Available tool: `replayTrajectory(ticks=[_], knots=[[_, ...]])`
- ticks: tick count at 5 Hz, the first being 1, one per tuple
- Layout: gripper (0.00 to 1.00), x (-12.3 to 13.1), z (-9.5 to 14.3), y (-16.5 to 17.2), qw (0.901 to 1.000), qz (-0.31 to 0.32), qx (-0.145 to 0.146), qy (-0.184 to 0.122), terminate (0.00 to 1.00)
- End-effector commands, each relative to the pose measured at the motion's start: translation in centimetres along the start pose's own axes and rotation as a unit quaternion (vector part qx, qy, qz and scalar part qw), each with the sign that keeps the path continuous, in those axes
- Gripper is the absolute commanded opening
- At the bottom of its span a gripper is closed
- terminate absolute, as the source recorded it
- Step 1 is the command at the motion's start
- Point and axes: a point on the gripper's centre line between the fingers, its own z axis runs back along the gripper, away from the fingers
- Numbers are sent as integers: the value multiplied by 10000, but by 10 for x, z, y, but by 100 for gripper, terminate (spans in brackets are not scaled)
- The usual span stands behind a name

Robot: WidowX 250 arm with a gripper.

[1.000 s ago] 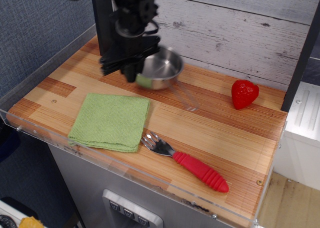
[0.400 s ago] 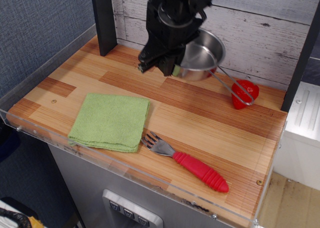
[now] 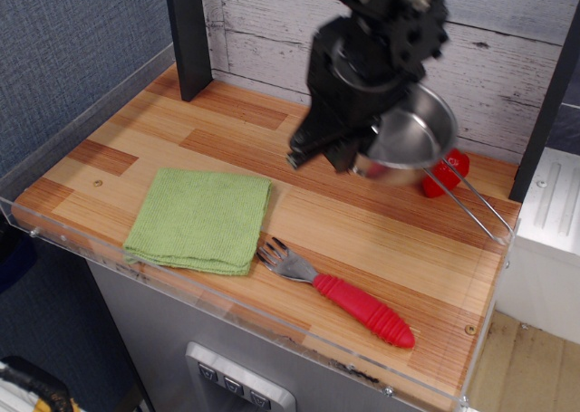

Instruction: Move the pan to the right table edge middle.

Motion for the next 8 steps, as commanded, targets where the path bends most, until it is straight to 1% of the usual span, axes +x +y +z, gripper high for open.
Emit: replayTrajectory(ticks=[1,2,3,5,6,7,8], knots=[[0,-41,20,-2,9993,-301,-226,66,0],[0,-51,15,5,9988,-464,-113,88,0],[0,-57,9,10,9984,-563,-74,74,0],[0,-60,-15,13,9963,-841,50,154,0],[0,-64,-27,15,9958,-880,83,218,0],[0,-68,-37,15,9954,-881,177,332,0],[0,-66,-36,11,9961,-752,252,377,0]])
